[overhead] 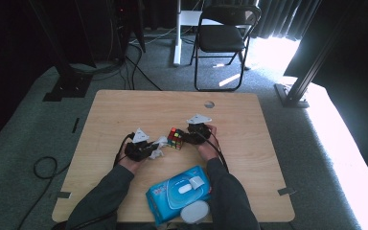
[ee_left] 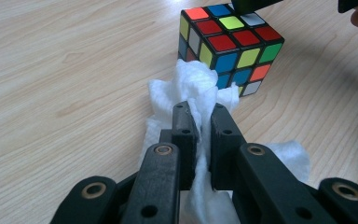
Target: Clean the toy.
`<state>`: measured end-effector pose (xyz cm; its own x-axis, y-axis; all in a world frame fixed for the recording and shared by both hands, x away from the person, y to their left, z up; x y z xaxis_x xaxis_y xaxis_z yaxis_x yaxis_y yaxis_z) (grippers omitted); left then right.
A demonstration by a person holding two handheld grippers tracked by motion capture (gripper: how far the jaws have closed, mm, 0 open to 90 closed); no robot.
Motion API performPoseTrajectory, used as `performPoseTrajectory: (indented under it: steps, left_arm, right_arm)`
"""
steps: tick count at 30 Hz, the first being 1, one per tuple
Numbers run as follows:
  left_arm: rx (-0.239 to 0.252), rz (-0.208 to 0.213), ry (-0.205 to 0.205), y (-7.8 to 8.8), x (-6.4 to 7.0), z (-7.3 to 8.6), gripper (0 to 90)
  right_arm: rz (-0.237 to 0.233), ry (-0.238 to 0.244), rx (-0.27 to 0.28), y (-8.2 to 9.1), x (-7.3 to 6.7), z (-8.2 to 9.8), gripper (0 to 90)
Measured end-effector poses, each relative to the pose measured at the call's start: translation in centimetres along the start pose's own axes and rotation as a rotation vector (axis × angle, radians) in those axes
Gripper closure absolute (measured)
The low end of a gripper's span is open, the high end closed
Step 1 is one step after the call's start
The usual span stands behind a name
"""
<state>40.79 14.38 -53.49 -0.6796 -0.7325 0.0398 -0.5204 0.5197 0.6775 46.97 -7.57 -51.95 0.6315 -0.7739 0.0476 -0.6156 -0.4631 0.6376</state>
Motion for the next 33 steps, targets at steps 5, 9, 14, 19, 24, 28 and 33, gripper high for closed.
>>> performPoseTrajectory:
  steps: [5, 9, 14, 19, 24, 28, 33]
  left_arm:
    - [0.001, 0.002, -0.003, 0.0, 0.1, -0.1, 83.3]
    - [-0.003, 0.005, -0.004, -0.1, 0.1, -0.2, 83.3]
    - [-0.002, 0.014, -0.010, -0.3, 0.5, -0.5, 83.3]
    - [-0.004, 0.013, -0.010, -0.5, 0.5, -1.0, 83.3]
    - [-0.013, 0.009, 0.007, -1.0, 0.1, -1.2, 83.1]
    - [-0.015, 0.008, 0.012, -1.4, 0.1, -1.3, 83.1]
    - [-0.014, 0.004, 0.013, -1.7, 0.2, -1.6, 83.1]
  right_arm:
    - [-0.031, -0.019, 0.017, 0.1, -0.2, 0.4, 39.3]
    - [-0.067, -0.016, 0.023, 0.3, -0.6, 0.6, 40.6]
    - [-0.032, -0.046, 0.042, 0.3, -0.2, 0.3, 45.1]
    - [-0.005, -0.056, 0.029, 0.1, 0.3, 0.2, 45.3]
    - [-0.028, -0.060, 0.021, 0.0, 0.3, 0.4, 46.2]
    - [-0.044, -0.051, 0.021, 0.0, 0.0, 0.4, 47.5]
    - [-0.064, -0.059, 0.020, 0.0, 0.0, 0.5, 51.0]
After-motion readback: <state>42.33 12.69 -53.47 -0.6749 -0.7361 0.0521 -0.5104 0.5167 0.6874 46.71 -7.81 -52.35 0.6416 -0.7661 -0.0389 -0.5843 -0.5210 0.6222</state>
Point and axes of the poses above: each handheld gripper's, and its own axes: y roughly backward along the jaws, z roughly out of its underside, x roughly to its right, the point moved 3 cm from there along -y, roughly forward along the jaws, and after that the axes turned 6 degrees about -x, right-handed, at the moved point
